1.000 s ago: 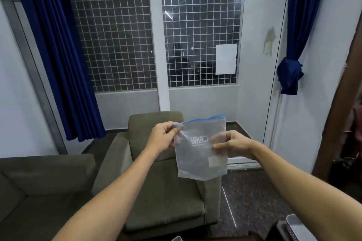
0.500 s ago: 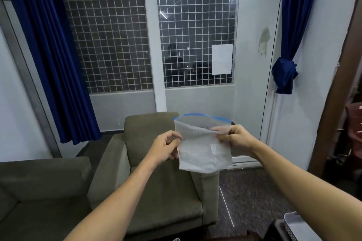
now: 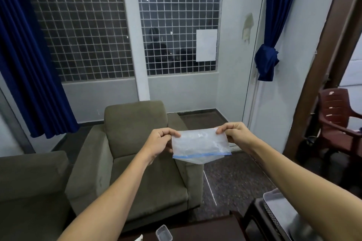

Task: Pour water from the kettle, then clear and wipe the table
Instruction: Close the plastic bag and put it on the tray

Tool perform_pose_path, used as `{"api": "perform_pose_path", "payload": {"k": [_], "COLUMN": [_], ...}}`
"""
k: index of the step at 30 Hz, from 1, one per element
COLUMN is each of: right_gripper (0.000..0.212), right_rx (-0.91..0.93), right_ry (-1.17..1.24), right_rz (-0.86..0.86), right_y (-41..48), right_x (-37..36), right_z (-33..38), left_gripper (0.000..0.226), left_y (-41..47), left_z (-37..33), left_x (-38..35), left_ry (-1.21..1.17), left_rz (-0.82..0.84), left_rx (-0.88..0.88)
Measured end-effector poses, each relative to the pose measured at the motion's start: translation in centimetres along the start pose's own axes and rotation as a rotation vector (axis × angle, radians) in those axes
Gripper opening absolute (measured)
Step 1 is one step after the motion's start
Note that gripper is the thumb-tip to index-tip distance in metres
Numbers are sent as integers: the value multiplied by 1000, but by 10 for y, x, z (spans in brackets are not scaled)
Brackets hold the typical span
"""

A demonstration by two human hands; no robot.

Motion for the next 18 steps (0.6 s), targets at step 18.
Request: {"api": "perform_pose_path", "payload": {"k": [18], "right_gripper": [41], "right_rx": [65], "right_ry": [-731], "right_rz": [-168], "right_y": [35], "right_x": [226], "right_z": [-126], "left_gripper": [36], "left_y": [28], "left_z": [80], "left_x": [-300], "left_ry": [253], "left_rz": [6], "left_rx": [-38]}}
Point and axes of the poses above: each hand's wrist, its own y-axis towards the middle knuckle, its own x-axis out of the back of the hand, z = x × y, the point moved 9 cm from there along y, towards the middle knuckle, and after that the axes turned 11 degrees about -z, right-handed, at the moved point
